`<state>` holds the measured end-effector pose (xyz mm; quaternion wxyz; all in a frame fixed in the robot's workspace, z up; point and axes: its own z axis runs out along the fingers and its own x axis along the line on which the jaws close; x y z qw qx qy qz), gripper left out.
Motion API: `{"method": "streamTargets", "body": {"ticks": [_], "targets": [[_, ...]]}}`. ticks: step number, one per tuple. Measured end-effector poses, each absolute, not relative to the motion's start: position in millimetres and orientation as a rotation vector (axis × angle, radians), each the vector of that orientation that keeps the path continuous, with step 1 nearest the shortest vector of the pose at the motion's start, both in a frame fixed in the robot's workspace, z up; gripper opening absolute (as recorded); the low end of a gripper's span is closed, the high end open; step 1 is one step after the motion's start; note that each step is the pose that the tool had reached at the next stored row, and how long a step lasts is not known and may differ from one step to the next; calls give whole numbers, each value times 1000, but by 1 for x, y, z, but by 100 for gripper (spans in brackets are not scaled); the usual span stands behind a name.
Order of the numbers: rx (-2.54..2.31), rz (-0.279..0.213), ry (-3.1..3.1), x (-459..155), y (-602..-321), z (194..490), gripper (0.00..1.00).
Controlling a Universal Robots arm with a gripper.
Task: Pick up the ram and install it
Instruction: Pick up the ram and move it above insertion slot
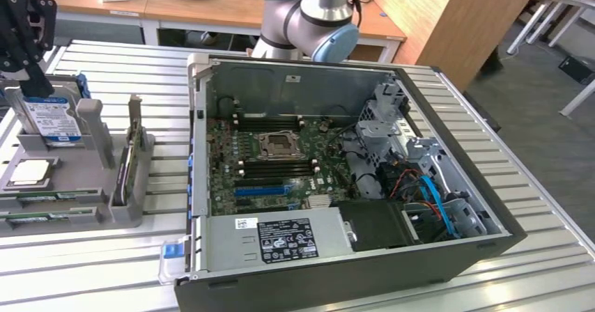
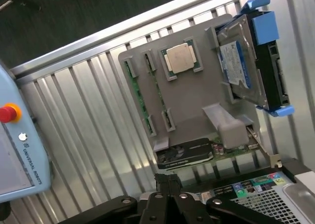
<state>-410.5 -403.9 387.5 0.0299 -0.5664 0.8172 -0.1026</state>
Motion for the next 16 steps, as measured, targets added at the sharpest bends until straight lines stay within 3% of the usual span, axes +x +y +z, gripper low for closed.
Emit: {"method": "streamTargets", "body": {"ticks": [4,11,16], "targets": [[-1742,-260,2498,-413,-404,386,11],[-1734,-227,2492,-427,-402,381,11],[-1729,-130,2494,-429,-402,381,11]]}}
